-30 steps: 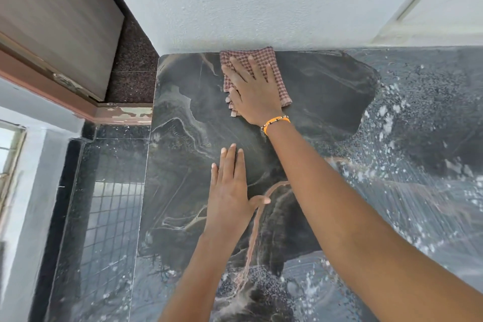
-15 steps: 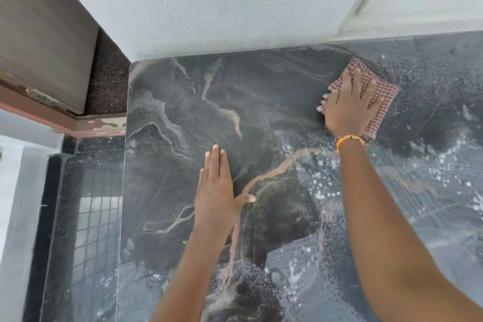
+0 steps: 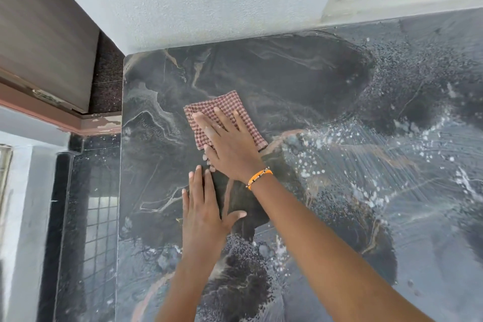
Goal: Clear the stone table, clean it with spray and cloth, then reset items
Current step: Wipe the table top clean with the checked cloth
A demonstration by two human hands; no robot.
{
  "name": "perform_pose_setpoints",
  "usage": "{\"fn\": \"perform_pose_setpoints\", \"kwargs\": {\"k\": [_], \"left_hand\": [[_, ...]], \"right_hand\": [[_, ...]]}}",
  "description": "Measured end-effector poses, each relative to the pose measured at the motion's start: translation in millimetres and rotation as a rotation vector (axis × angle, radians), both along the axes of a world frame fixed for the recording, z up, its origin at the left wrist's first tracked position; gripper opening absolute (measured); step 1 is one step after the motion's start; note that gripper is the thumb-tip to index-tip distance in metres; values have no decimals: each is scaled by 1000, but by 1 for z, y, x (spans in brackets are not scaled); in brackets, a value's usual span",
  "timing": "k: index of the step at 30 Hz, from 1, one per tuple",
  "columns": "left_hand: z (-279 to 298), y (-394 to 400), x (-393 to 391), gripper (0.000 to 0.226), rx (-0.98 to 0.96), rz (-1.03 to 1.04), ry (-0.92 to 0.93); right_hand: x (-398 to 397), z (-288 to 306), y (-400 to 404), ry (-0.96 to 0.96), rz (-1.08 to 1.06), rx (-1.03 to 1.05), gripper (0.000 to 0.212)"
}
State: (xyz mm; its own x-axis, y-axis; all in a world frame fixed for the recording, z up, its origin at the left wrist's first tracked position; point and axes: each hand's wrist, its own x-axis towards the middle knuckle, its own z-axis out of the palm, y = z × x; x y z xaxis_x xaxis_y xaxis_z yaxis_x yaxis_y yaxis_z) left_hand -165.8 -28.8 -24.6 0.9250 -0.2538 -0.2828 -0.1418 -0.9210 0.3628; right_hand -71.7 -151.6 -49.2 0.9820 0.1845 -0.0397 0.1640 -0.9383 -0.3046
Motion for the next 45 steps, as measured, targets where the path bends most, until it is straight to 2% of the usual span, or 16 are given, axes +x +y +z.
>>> {"fn": "perform_pose_setpoints", "kwargs": {"k": [4, 9, 11, 14, 18, 22, 25, 28, 30, 34, 39, 42, 45], "left_hand": [[1, -10, -7, 105, 44, -57, 10], [2, -10, -9, 104, 44, -72, 18], [1, -8, -9, 103, 39, -82, 10], [2, -5, -9, 95, -7, -78, 1], [5, 11, -12, 67, -94, -25, -38], [11, 43, -16, 69, -113, 61, -58], [12, 64, -21, 74, -121, 119, -87], [14, 70, -26, 75, -145, 113, -84], [15, 66, -28, 72, -147, 54, -64], [12, 53, -32, 67, -102, -98, -17], [9, 54, -33, 69, -85, -115, 55], [10, 57, -33, 69, -88, -134, 33], [9, 58, -33, 68, -81, -156, 28]], "right_hand": [[-26, -1, -79, 8, -178, -60, 62], [-70, -6, -184, 46, -600, -137, 61], [-88, -7, -195, 60, -755, -141, 61], [-102, -7, -166, 69, -848, -143, 61], [-94, -4, -89, 75, -761, -114, 61], [-75, 2, 2, 77, -520, -25, 62], [-81, 3, 58, 80, -251, -5, 60], [-106, -1, 62, 57, -48, -50, 58], [-121, -2, 37, 47, -30, -62, 58], [-139, -2, -37, 72, -241, -130, 59], [-164, 0, -122, 110, -625, -176, 61], [-187, -1, -121, 96, -845, -134, 60], [-194, -2, -81, 117, -1005, -116, 62]]}}
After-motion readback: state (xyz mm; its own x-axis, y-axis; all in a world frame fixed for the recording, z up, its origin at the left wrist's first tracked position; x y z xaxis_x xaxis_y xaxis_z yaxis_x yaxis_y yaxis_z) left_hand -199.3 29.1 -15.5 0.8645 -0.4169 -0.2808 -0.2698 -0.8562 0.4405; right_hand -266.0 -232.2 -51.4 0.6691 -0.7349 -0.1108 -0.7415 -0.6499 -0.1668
